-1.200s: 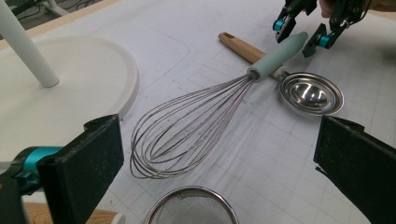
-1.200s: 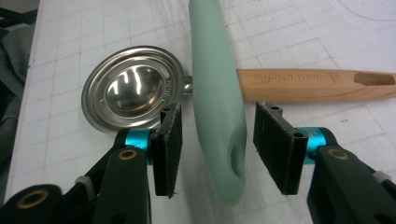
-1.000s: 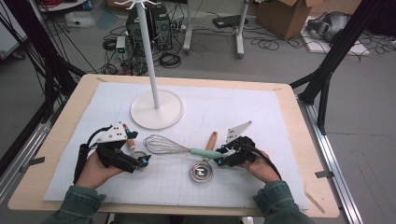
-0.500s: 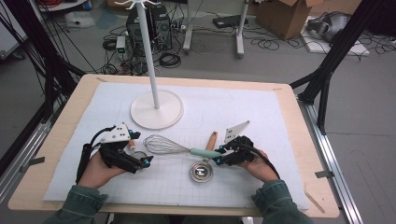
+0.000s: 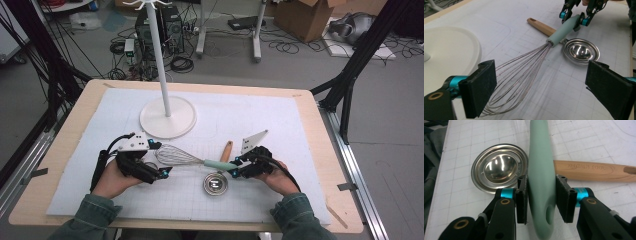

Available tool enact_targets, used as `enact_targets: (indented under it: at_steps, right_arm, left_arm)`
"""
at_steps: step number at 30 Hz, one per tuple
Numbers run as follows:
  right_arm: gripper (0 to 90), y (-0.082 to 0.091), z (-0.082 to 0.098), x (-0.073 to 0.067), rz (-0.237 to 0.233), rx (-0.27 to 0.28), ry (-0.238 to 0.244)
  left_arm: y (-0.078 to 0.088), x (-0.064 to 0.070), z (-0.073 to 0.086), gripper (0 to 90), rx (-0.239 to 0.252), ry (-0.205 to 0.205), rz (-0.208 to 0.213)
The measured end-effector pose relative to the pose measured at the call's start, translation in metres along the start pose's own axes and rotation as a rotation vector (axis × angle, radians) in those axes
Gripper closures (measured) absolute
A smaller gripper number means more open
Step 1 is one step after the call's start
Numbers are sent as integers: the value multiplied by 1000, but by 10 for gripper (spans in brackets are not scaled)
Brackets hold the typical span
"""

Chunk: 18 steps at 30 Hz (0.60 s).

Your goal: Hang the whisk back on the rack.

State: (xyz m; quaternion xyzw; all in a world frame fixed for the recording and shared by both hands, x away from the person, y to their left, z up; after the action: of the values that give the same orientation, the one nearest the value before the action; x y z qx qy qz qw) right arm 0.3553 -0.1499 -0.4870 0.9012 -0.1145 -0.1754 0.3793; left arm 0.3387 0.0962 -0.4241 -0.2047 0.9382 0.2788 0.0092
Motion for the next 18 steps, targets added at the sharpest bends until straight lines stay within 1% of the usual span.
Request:
enact_targets:
  at_steps: [1, 3, 5, 6, 7, 9, 10, 11, 15, 18]
  right_arm:
    - [652, 0, 0, 0, -1, 0, 1]
    - [652, 1, 0, 0, 0, 3, 9]
    - [652, 2, -1, -1, 2, 10, 9]
    - [652, 2, -2, -1, 3, 6, 12]
    - [652, 2, -2, -1, 3, 6, 12]
    - [652, 3, -3, -2, 4, 6, 17]
    - [652, 4, -4, -3, 4, 5, 19]
    - [652, 5, -5, -3, 4, 7, 18]
    - [652, 8, -9, -5, 10, 5, 25]
    - [652, 10, -11, -6, 13, 1, 25]
  left_arm:
    - [-1, 1, -1, 122, -1, -1, 8]
    - [-4, 1, -2, 136, -1, -7, 11]
    - [-5, 2, -4, 153, 1, -22, 22]
    - [-7, 2, -5, 174, 4, -22, 21]
    - [-8, 3, -6, 174, 4, -25, 27]
    - [-10, 4, -8, 197, 5, -30, 37]
    - [-11, 4, -9, 218, 5, -40, 44]
    - [-13, 5, -10, 231, 10, -38, 48]
    - [-19, 7, -11, 275, -2, -48, 70]
    - [-23, 6, -13, 292, -11, -53, 83]
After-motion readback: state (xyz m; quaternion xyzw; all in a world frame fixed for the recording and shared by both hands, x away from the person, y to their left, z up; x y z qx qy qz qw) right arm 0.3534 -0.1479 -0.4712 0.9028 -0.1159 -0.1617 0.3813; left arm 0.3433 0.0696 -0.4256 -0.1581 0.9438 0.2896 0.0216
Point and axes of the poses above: each handheld gripper's, and its own axes: y roughly backward along the jaws, z roughly out of its underside, x roughly to its right, the point moved 9 cm from there along -y, roughly forward along the jaws, and after that the axes turned 10 degrees about -y, right-handed, at the moved point
